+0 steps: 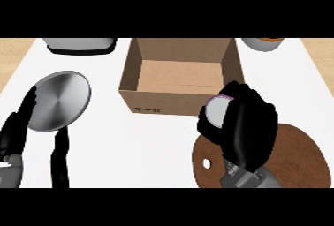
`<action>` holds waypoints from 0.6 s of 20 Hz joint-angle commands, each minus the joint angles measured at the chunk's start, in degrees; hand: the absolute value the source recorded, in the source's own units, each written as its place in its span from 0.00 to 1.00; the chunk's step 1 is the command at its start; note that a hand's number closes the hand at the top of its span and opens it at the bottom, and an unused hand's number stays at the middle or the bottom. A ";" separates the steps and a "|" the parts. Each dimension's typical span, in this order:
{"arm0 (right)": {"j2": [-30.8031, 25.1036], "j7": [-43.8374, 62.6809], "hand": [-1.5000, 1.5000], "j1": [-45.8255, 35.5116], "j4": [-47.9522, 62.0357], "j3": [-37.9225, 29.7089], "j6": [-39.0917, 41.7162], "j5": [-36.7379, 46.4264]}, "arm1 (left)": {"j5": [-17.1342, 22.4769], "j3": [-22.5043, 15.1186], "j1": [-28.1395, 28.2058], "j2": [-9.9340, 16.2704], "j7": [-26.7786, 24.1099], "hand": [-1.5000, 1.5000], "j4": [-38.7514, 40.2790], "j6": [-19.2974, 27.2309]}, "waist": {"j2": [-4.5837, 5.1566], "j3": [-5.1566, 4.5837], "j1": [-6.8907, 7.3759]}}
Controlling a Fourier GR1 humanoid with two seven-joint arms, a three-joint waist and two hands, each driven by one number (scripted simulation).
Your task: Pick the can from the cutting board and place it in the cardboard box
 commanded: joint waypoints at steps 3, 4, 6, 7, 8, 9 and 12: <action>0.57 7.30 1.00 -15.62 11.00 -5.75 -5.88 -7.87 | -0.96 -1.42 -1.96 -1.46 3.23 0.50 -2.29 0.41 | 0.28 0.10 0.78; 0.57 7.78 1.00 -16.05 12.39 -5.41 -7.33 -8.71 | -0.31 -0.62 -1.26 -1.32 1.77 0.50 -0.61 -0.09 | 0.26 0.08 0.57; 0.58 7.21 1.00 -21.95 18.01 -8.71 -9.95 -10.08 | -0.57 0.55 -2.52 -1.10 -2.86 0.50 4.77 0.87 | 0.53 0.03 0.76; 0.58 5.85 1.00 -25.92 21.62 -12.30 -9.16 -11.94 | -1.73 -1.04 -2.24 -1.99 0.06 0.50 1.94 1.38 | 0.52 0.06 1.15; 0.58 7.76 1.00 -27.46 23.51 -12.17 -11.30 -13.24 | -1.02 -0.15 -2.22 0.02 -1.68 0.50 1.73 -0.21 | 0.58 0.05 1.71; 0.58 7.55 1.00 -25.85 25.28 -12.31 -14.66 -13.06 | -1.16 -1.22 -2.68 -0.71 1.45 0.50 -0.62 -0.54 | 0.47 0.10 1.46; 0.58 2.87 1.00 -29.45 33.79 -16.90 -20.52 -17.16 | -1.36 -0.40 -3.70 -1.18 -1.22 0.50 4.02 0.40 | 0.84 0.06 1.45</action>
